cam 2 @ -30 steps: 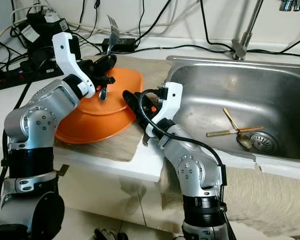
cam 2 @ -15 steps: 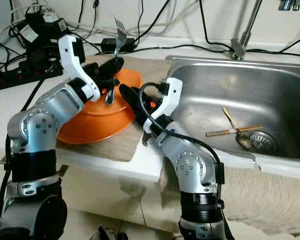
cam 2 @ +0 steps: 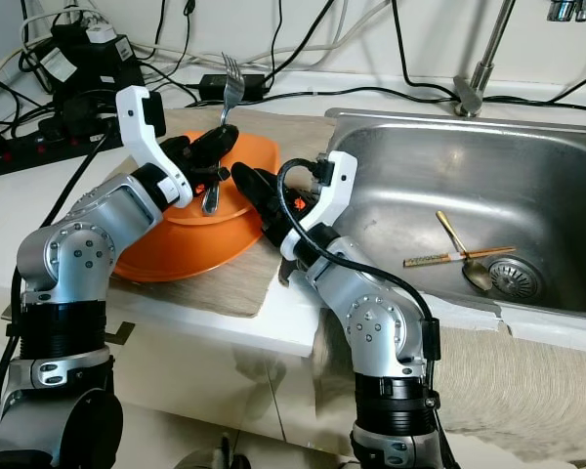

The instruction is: Kitchen organization

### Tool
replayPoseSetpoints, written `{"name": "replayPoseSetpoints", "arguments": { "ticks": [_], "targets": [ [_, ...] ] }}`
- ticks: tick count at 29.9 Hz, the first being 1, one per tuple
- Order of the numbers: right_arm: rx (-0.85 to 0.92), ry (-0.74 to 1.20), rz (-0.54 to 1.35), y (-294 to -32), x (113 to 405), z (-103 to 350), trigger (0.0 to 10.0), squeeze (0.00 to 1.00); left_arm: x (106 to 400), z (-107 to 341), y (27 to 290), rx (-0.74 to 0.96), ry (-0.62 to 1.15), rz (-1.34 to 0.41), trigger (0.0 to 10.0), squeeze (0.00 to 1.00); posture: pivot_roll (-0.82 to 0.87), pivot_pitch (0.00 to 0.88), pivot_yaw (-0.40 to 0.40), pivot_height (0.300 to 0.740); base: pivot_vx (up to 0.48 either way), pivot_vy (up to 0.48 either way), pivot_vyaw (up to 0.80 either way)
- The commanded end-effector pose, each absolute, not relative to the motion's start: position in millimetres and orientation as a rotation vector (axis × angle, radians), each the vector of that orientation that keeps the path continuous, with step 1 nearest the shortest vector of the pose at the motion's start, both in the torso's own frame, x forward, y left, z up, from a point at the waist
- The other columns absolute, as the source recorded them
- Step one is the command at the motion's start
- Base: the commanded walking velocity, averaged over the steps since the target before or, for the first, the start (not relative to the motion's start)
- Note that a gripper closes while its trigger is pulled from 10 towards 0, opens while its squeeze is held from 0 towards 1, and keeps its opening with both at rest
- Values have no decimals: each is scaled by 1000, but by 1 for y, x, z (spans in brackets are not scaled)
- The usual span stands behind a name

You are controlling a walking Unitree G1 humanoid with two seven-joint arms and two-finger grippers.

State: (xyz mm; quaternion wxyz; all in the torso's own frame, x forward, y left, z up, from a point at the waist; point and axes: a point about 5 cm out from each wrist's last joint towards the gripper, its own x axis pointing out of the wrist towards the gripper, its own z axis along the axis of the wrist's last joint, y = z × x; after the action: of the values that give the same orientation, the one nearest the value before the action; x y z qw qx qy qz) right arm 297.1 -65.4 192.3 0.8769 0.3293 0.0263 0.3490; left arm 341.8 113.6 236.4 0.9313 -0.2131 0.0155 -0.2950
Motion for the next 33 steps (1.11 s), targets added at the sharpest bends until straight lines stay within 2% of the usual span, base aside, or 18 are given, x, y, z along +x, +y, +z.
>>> {"name": "replayPoseSetpoints", "arguments": {
  "ticks": [1,4,8,14,33],
  "targets": [
    [677,63,719,-64,299,189,10000,0,343,240,112,-406,20,-618,0,0,33,0,95,740,0,0,0],
    [594,84,685,-66,303,183,10000,0,341,233,113,-301,24,-636,0,0,34,0,90,740,0,0,0],
    [398,121,716,-75,311,173,10000,0,340,218,130,-130,81,-742,0,0,42,0,88,740,0,0,0],
    [234,179,847,-82,314,164,10000,0,339,214,134,-50,119,-841,0,0,50,0,82,740,0,0,0],
    [329,146,932,-76,305,171,10000,0,351,235,134,-22,50,-876,0,0,43,0,95,740,0,0,0]
  ]
}}
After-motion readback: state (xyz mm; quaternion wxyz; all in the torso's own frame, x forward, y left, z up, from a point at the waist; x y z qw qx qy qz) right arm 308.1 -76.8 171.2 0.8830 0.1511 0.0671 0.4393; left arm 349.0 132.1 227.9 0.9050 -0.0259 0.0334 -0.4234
